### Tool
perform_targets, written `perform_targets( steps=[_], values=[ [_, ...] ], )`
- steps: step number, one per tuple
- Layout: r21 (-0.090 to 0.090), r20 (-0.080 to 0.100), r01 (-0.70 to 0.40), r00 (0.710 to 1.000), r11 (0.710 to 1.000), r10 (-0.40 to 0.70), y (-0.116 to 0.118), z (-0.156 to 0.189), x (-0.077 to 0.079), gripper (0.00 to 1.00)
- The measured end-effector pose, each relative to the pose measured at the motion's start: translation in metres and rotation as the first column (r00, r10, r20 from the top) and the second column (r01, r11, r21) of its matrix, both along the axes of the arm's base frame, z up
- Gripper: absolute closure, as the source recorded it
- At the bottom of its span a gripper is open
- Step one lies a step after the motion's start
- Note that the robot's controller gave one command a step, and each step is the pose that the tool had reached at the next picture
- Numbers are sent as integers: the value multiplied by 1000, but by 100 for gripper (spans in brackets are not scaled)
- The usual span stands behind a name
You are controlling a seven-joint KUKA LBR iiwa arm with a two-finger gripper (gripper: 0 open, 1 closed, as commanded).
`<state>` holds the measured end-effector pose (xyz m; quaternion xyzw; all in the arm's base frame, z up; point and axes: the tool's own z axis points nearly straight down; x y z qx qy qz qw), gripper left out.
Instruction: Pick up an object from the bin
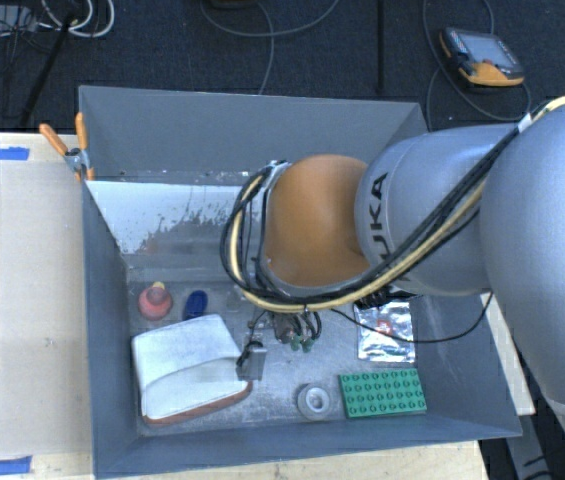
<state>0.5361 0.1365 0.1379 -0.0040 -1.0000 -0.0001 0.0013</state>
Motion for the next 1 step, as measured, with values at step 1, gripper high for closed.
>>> perform_targets(
  steps=[1],
  values=[
    [0,1,14,1000,1000,-14,15,-71,35,0]
  ],
)
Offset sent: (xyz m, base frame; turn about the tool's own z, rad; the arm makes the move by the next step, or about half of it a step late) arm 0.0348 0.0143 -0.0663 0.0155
